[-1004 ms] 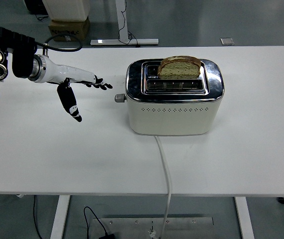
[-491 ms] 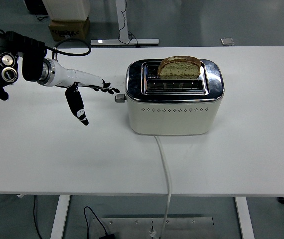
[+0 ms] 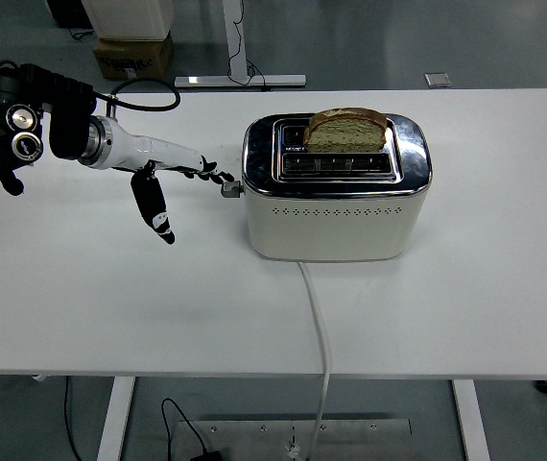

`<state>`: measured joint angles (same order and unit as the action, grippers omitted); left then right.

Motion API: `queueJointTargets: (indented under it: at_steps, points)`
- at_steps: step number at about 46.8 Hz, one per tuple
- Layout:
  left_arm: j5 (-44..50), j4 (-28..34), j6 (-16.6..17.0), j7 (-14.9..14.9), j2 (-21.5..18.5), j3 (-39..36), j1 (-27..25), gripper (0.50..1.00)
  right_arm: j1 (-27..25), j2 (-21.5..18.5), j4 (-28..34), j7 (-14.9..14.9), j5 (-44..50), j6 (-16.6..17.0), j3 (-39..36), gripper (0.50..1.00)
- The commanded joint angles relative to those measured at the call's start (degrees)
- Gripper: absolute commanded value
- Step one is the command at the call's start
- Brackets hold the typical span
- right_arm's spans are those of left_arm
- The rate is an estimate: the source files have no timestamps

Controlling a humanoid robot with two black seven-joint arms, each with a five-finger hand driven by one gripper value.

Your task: Press down toaster

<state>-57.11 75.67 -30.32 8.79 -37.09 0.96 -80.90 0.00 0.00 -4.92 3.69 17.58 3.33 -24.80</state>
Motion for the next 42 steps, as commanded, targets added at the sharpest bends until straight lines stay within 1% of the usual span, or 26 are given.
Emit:
queueJointTargets:
  at_steps: [1,30,42]
  points:
    - [-0.02,0.01,-0.01,0.00,0.00,0.00,0.04,1.000,0.00,0.00,0.00,0.00,0.00,0.01,-0.07,0.998]
    - [-0.10,-0.96,0.17,0.00,1.05,0.00,2.06,1.000,0.00,0.00,0.00,0.00,0.00,0.01,0.01,1.000]
    - [-0.10,-1.31,0.96,0.00,1.14,0.00,2.94,1.000,0.00,0.00,0.00,0.00,0.00,0.01,0.01,0.998]
